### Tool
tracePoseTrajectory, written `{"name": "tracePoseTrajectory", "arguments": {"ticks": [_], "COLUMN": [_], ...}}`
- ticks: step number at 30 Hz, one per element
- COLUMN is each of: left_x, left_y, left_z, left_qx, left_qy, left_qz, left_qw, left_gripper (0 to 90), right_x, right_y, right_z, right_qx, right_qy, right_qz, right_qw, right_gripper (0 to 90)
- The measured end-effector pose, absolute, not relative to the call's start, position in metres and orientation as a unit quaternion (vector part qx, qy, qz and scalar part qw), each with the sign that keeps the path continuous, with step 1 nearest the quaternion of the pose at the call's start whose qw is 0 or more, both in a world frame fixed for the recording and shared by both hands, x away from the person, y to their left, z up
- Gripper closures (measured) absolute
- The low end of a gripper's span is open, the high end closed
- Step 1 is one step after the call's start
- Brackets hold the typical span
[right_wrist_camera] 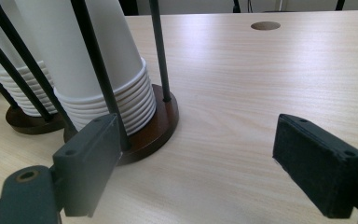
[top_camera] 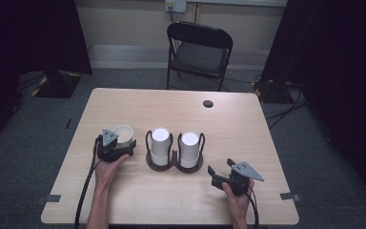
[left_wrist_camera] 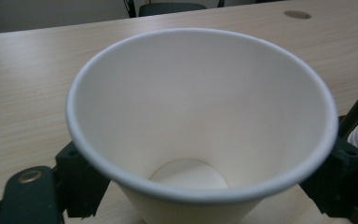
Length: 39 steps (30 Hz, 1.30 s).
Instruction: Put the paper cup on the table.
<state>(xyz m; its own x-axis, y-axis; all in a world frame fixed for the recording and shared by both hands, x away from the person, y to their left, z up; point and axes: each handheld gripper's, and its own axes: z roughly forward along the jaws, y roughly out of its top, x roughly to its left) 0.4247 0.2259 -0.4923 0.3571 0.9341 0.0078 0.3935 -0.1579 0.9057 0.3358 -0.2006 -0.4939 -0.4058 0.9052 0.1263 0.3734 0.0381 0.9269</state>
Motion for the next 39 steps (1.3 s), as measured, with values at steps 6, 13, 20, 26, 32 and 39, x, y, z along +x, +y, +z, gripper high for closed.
{"name": "tracePoseTrajectory", "arguments": {"ticks": [6,13,20,26,32,39], "left_x": [0.416,0.401,0.382,0.362,0.341,0.318], "left_y": [0.233,0.236,0.233,0.234,0.221,0.197], "left_z": [-0.494,-0.489,-0.484,-0.481,-0.476,-0.476], "left_qx": [0.680,0.679,0.680,0.667,0.665,0.674], "left_qy": [0.492,0.483,0.477,0.482,0.468,0.449], "left_qz": [0.304,0.318,0.317,0.315,0.310,0.304], "left_qw": [0.451,0.452,0.458,0.472,0.492,0.502], "left_gripper": [15.5,15.8,15.9,16.5,16.7,18.2], "right_x": [0.335,0.336,0.336,0.336,0.336,0.336], "right_y": [-0.201,-0.201,-0.201,-0.201,-0.201,-0.202], "right_z": [-0.494,-0.494,-0.494,-0.494,-0.494,-0.494], "right_qx": [0.478,0.480,0.479,0.478,0.478,0.479], "right_qy": [0.668,0.667,0.667,0.668,0.667,0.664], "right_qz": [0.504,0.504,0.505,0.505,0.505,0.509], "right_qw": [0.267,0.265,0.265,0.266,0.268,0.267], "right_gripper": [14.7,14.8,14.9,15.0,15.0,15.4]}}
